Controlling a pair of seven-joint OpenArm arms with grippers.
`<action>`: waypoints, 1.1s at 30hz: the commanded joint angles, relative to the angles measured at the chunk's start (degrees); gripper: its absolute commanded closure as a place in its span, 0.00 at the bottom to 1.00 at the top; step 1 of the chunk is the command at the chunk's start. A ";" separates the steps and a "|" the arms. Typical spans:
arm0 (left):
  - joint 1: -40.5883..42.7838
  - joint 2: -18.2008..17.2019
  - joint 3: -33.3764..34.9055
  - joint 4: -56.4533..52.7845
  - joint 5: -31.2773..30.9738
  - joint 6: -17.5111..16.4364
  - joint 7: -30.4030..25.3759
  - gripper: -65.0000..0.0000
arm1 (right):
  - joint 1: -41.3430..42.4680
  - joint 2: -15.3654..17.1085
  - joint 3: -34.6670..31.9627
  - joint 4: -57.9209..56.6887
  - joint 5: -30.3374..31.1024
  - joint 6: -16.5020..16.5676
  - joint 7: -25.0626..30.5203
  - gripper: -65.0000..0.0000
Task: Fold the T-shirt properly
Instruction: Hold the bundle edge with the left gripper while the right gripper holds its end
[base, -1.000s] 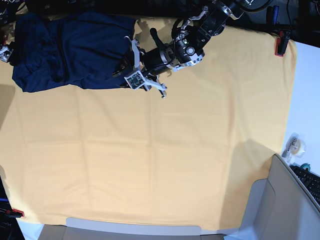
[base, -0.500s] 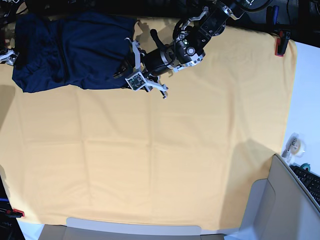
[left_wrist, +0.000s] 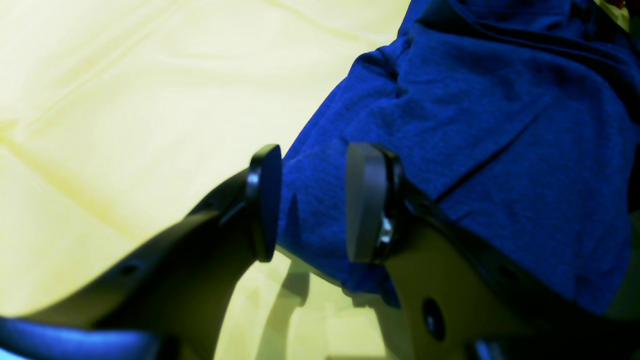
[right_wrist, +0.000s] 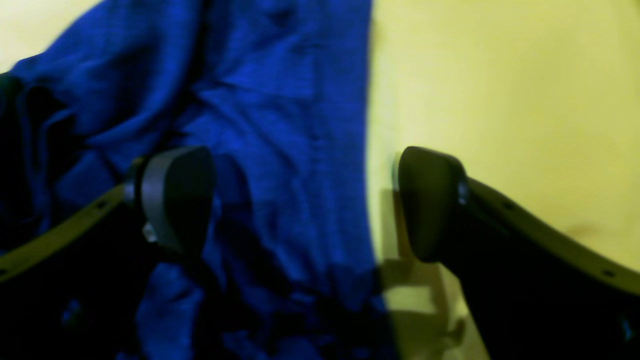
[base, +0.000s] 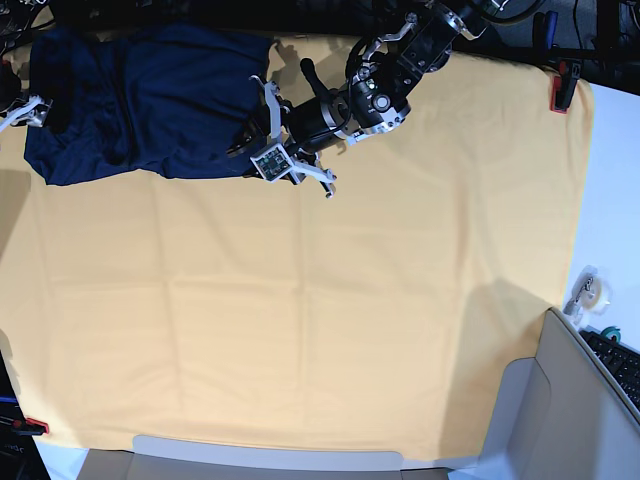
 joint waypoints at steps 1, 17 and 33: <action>-0.57 0.34 -0.15 1.03 -0.67 0.04 -1.46 0.67 | -0.53 -0.32 -1.66 -0.17 2.62 0.14 -3.99 0.13; -0.49 0.25 -0.06 1.03 -0.67 0.04 -1.37 0.67 | -2.55 -2.43 -5.61 -0.08 6.75 0.14 -3.99 0.13; -0.31 0.16 0.12 1.03 -0.67 0.04 -1.37 0.67 | -5.80 -3.58 -5.52 5.72 6.40 0.14 -3.73 0.14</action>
